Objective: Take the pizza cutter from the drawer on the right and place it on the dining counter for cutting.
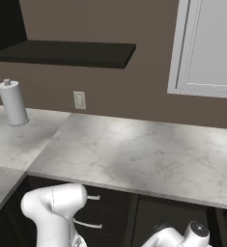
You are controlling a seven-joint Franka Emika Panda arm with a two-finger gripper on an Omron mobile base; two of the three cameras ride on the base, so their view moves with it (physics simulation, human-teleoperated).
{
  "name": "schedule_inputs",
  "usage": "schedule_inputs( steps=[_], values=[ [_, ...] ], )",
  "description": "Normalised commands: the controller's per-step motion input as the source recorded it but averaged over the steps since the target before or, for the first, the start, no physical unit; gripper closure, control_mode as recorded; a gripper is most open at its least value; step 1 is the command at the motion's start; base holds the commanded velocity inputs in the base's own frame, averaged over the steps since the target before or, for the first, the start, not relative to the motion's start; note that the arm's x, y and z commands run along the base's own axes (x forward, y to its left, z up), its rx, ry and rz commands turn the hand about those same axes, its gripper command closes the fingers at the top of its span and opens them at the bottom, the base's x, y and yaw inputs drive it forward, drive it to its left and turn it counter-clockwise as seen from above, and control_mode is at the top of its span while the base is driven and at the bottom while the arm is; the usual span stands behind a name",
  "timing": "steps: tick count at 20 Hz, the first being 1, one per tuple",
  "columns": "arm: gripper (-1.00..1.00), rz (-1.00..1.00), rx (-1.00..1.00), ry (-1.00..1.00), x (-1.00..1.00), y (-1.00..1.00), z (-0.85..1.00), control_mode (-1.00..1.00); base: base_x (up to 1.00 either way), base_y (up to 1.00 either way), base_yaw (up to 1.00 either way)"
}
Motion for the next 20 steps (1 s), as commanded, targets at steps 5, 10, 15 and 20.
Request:
schedule_inputs(
  steps=[5, 10, 15, 20],
  values=[
    [-1.00, 0.00, 0.00, 0.00, 0.00, -0.15, 0.00, -1.00, 0.00, 0.00, 0.00],
    [-1.00, 0.00, 0.00, 0.00, 0.00, -0.10, -0.01, -1.00, 0.00, 0.00, 0.00],
    [-1.00, 0.00, 0.00, 0.00, 0.00, 0.00, -0.05, -1.00, 0.00, 0.00, 0.00],
    [-1.00, 0.00, 0.00, 0.00, 0.00, 0.00, -0.15, -1.00, 0.00, 0.00, 0.00]
  ],
)
